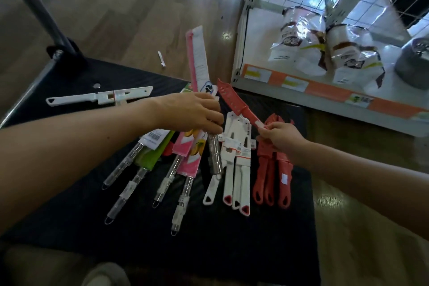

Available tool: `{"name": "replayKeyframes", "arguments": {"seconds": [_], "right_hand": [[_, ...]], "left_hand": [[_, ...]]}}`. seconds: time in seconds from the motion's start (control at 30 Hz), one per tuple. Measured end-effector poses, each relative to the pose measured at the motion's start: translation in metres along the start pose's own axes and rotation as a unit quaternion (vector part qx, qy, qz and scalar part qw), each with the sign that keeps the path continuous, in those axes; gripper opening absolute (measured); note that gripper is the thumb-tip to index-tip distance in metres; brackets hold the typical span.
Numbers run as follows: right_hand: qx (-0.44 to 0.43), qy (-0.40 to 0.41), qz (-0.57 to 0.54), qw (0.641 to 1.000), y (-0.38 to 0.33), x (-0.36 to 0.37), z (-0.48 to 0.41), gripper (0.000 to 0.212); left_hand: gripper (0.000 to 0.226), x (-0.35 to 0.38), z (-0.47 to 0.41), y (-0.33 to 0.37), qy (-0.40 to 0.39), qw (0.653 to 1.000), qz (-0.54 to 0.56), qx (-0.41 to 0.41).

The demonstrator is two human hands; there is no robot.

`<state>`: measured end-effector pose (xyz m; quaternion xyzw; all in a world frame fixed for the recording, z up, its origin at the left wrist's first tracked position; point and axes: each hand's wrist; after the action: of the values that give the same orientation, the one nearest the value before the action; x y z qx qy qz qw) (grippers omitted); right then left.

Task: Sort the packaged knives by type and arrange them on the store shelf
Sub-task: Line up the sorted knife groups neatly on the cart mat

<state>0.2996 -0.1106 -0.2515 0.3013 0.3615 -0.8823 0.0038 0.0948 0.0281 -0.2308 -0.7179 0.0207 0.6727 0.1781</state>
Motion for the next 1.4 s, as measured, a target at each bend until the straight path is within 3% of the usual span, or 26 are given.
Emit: {"name": "replayKeyframes", "arguments": {"seconds": [0.27, 0.77, 0.97, 1.23, 1.4], "right_hand": [[0.075, -0.017, -0.151, 0.986, 0.017, 0.004, 0.021, 0.009], [0.141, -0.036, -0.146, 0.979, 0.051, 0.003, 0.066, 0.016], [0.143, -0.097, -0.052, 0.984, 0.041, 0.018, 0.067, 0.037], [0.141, -0.122, 0.064, 0.98, 0.033, 0.016, 0.062, 0.033], [0.153, -0.126, 0.106, 0.974, 0.033, 0.013, 0.058, 0.043]], "left_hand": [[0.066, 0.007, 0.0, 0.01, -0.037, 0.992, -0.012, 0.117], [0.062, 0.025, 0.022, 0.022, -0.105, 0.982, 0.001, 0.159], [0.058, 0.025, 0.018, 0.025, -0.091, 0.985, -0.006, 0.145], [0.055, 0.025, 0.016, 0.021, -0.097, 0.983, -0.023, 0.155], [0.053, 0.021, 0.012, 0.022, -0.119, 0.982, -0.012, 0.146]]}}
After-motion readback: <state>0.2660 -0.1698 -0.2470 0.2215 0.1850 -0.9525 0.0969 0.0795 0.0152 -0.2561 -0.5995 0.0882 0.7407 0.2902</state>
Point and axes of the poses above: each hand's wrist, its own z-axis away from the middle knuckle, its own x-axis out of the palm, y = z × x, and after that the axes turned 2 degrees about -z, right-handed
